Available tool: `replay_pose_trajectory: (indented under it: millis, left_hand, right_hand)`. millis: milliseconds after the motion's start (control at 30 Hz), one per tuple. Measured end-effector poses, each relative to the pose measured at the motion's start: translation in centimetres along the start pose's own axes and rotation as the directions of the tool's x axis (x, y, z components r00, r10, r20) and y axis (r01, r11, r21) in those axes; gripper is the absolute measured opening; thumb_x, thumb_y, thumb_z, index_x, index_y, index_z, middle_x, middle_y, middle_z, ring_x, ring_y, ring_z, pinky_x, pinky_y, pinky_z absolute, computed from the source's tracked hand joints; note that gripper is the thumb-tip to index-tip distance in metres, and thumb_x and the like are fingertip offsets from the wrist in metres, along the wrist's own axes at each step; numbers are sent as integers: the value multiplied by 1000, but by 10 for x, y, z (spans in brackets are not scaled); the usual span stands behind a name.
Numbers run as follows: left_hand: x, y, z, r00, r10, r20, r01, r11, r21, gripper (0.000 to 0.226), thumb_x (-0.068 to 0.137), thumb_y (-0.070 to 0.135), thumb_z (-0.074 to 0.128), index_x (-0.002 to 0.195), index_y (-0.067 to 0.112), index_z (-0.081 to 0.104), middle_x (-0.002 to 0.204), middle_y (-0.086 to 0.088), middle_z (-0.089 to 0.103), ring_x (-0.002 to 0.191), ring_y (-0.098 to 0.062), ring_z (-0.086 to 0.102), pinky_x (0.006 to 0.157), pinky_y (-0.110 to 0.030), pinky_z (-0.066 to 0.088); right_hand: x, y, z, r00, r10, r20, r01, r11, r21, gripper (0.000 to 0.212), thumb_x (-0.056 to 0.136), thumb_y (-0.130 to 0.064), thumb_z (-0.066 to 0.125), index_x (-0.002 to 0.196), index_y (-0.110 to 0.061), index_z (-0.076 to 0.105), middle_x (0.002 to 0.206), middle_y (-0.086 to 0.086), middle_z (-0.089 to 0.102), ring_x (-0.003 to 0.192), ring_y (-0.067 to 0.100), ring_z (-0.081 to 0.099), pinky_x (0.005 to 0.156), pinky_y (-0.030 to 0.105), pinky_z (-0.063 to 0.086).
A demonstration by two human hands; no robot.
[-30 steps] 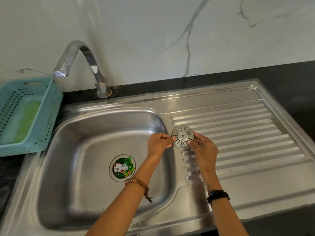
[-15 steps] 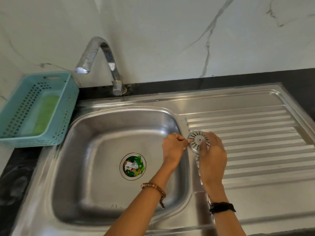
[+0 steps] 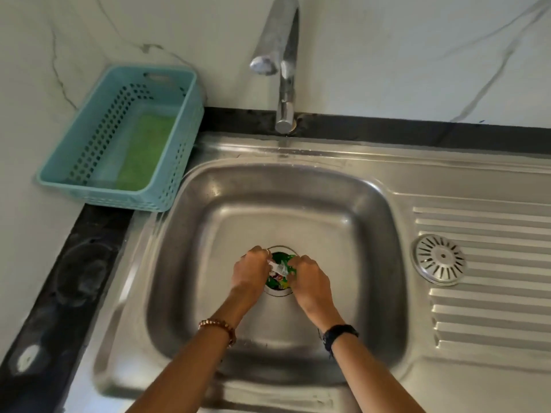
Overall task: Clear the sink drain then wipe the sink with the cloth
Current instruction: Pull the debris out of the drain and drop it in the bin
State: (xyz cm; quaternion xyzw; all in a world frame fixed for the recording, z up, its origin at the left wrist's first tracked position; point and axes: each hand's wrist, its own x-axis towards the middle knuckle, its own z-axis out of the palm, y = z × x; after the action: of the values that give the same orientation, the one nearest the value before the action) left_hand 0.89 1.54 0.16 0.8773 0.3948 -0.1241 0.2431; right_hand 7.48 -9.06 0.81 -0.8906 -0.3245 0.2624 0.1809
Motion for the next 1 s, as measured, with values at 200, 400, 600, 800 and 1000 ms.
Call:
replay_pose_trajectory:
  millis: [200,400,600,800,1000]
  left_hand:
    - [22,-27,23,962,173,210,-222,947,232,54,89,14,55,139,22,36,129,-10,43,112,-28,53,83,-38,49]
    - [29,-31,29,949,262,174,-306,897,319,23,93,10,49,115,8,56,122,-12,50,103,-29,60,78,-37,50]
    - [22,-44,28,981,170,97,-183,974,134,24,95,22,48,109,7,60,112,-11,61,97,-29,63,74,-33,48]
    - [11,-44,10,996,71,55,-65,993,-96,23,91,26,54,103,10,66,108,-11,67,97,-30,62,76,-35,48]
    - [2,-45,-7,999,1,38,5,988,-154,22,91,25,54,104,13,68,103,-10,70,92,-27,64,68,-28,43]
  right_hand:
    - [19,9,41,998,29,49,-13,958,-288,32,96,-23,45,126,-13,49,125,7,54,114,23,48,88,31,41]
    - [24,4,53,997,72,39,-48,902,-428,26,94,-11,43,116,-13,56,120,8,58,113,25,46,89,33,37]
    - [21,1,54,991,98,96,-53,918,-393,31,97,-11,40,124,-8,54,130,12,48,115,27,47,94,35,41]
    - [13,2,41,980,192,53,-183,973,-140,27,95,-9,48,118,-1,59,123,13,47,96,30,61,76,26,46]
    - [10,5,19,923,381,-48,-336,862,380,17,86,-5,60,102,-12,63,109,6,50,83,15,50,72,19,39]
